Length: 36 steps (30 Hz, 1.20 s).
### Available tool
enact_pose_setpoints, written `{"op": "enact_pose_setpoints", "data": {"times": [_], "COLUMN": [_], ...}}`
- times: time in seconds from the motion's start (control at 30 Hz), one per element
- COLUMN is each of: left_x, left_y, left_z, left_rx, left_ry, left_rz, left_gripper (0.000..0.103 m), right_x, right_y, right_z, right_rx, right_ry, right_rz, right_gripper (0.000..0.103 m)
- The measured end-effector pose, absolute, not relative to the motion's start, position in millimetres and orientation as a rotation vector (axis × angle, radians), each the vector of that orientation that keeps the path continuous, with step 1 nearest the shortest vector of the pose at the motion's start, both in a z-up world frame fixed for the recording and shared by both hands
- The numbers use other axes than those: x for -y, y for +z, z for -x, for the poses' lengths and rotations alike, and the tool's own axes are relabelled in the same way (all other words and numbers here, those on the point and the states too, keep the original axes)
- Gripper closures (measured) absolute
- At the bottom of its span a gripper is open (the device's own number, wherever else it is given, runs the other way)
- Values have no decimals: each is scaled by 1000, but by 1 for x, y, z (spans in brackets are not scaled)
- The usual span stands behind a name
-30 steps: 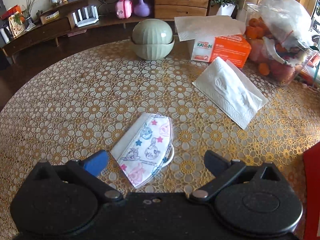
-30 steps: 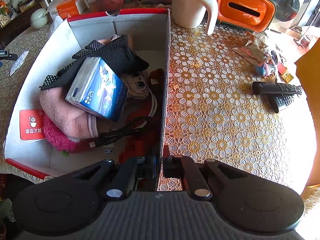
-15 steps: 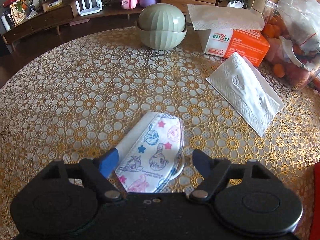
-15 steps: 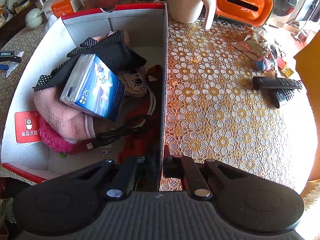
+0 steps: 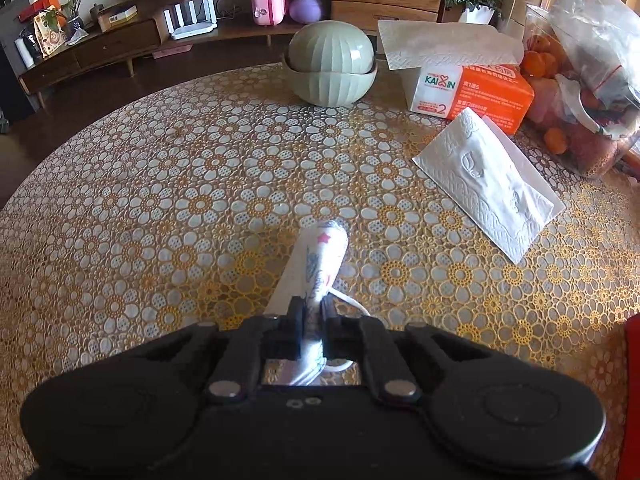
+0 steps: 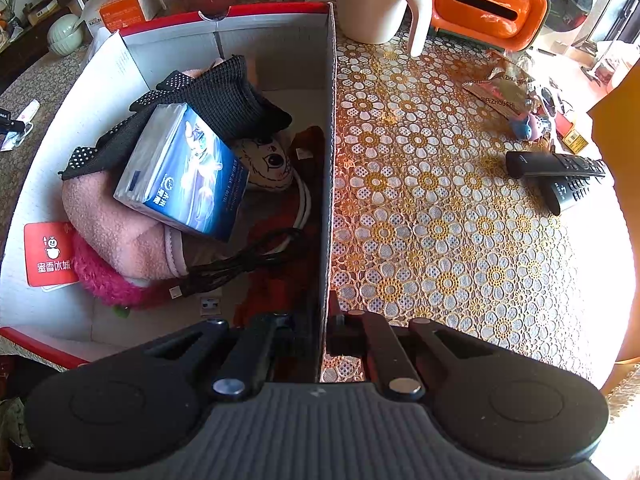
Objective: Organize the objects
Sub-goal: 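Lift the face mask and carry it over the shoebox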
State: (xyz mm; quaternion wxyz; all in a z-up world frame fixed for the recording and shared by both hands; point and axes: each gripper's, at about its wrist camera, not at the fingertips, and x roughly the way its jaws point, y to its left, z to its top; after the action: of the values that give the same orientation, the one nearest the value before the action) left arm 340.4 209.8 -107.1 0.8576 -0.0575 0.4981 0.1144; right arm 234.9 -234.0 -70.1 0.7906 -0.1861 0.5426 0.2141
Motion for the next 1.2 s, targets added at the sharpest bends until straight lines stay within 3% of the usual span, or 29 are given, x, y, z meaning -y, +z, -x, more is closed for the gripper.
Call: {"op": "enact_pose_setpoints", "data": {"times": [0.6, 1.2], "left_x": [-87, 58], "left_y": [-45, 19], "left_z": [-242, -211], "left_rx": [-1004, -917], "left_ry": [-1, -310], "left_rz": [47, -42], "left_gripper": [96, 96], "right_x": [234, 239], "right_y": [-71, -68], "right_z": [-232, -231], "right_rx": [-1120, -1103], "right_ry": [476, 510], "right_rz": [418, 403], "right_gripper": [99, 99]}}
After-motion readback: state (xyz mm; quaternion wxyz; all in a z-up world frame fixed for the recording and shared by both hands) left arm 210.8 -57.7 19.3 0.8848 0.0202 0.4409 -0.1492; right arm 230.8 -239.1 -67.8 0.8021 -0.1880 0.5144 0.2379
